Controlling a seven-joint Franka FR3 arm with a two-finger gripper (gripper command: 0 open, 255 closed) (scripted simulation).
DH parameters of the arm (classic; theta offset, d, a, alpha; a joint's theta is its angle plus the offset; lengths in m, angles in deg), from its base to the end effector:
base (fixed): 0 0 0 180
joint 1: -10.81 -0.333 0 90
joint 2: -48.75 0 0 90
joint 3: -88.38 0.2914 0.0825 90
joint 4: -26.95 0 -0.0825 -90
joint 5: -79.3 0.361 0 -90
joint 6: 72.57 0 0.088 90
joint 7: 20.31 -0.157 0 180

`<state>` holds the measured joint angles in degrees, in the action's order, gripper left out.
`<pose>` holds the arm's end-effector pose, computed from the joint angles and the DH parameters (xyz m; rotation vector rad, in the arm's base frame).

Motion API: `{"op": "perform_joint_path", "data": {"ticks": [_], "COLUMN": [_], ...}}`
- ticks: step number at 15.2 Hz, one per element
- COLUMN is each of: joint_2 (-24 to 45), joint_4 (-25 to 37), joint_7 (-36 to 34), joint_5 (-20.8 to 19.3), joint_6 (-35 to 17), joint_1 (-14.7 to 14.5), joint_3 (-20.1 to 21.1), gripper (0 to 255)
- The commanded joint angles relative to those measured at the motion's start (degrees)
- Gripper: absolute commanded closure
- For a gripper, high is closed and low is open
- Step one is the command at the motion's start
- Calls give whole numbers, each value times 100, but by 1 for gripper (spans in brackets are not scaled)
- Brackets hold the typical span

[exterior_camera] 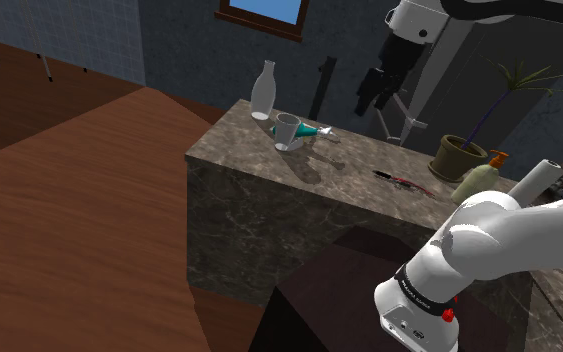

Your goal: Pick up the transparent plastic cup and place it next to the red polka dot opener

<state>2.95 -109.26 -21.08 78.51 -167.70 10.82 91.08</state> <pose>0.3106 0.0146 0.5258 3.0931 0.0330 0.1283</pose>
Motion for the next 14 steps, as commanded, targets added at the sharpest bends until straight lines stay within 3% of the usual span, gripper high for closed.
{"op": "perform_joint_path", "data": {"ticks": [1, 14], "joint_2": [0, 2578], "joint_4": [0, 599], "joint_7": [0, 247], "joint_5": [0, -335], "joint_6": [0, -2008], "joint_1": [0, 179], "joint_3": [0, -159], "gripper": [0, 0]}}
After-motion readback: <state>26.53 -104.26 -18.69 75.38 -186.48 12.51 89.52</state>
